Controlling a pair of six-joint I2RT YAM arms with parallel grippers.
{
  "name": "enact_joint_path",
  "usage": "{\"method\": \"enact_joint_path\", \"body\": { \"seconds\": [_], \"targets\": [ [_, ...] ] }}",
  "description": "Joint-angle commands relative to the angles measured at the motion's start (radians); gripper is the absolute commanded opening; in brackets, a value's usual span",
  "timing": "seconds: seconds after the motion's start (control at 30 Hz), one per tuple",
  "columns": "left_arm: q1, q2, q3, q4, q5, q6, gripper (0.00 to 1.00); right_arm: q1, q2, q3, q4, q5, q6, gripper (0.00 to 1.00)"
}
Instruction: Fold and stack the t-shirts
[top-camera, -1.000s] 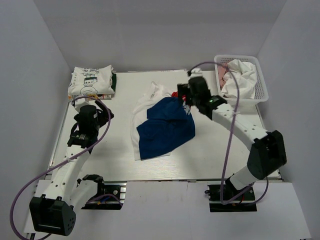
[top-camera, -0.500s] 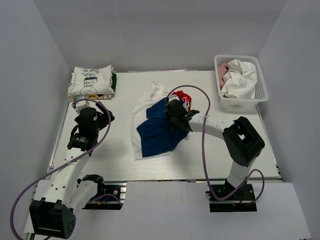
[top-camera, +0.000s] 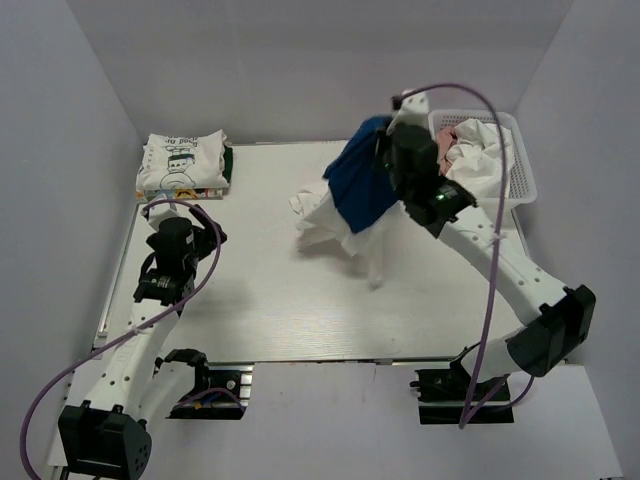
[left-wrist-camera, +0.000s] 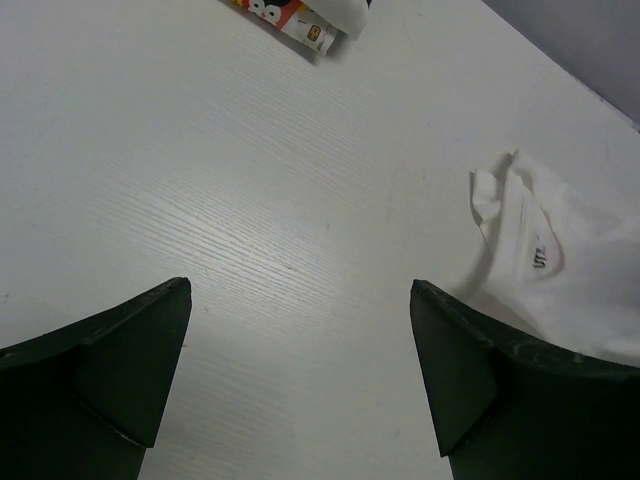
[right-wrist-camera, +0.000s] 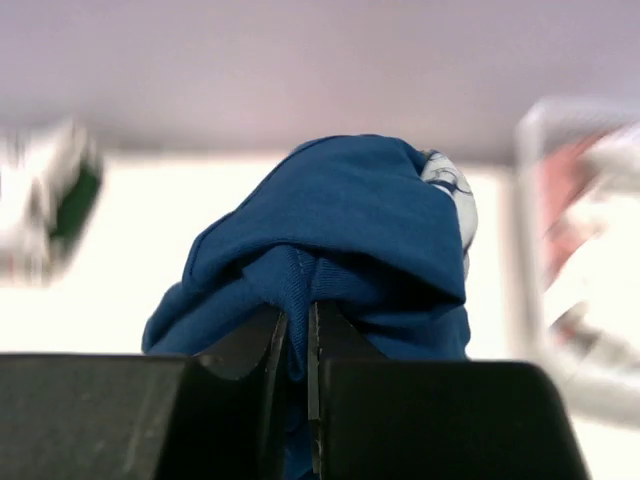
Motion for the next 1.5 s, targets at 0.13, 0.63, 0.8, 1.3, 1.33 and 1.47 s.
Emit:
{"method": "enact_joint_path", "body": {
  "seconds": [0.13, 0.63, 0.8, 1.3, 1.33, 1.47],
  "targets": [
    [0.006, 0.052, 0.016, -0.009, -0.039, 0.019, 1.00, -0.114, -0.006, 0.288, 0.078, -0.009, -0.170, 0.00],
    [0.006, 0.064, 0.035, -0.009, -0.048, 0.028, 1.00, -0.139, 0.010, 0.399, -0.023, -0.185, -0.138, 0.00],
    [0.006, 0.089, 0.044, -0.009, -0.037, 0.028, 1.00, -0.218, 0.098, 0.502, -0.063, -0.098, -0.135, 0.00],
    [-0.004, 0.378, 0.202, 0.074, 0.150, 0.073, 1.00, -0.722, 0.483, 0.579, -0.140, -0.071, 0.011, 0.00],
    [-0.004, 0.405, 0.231, 0.074, 0.182, 0.073, 1.00, -0.732, 0.507, 0.579, -0.147, -0.068, 0.048, 0.00],
    [-0.004, 0.517, 0.299, 0.074, 0.240, 0.093, 1.00, -0.801, 0.616, 0.587, -0.170, -0.096, 0.048, 0.19]
  ]
}}
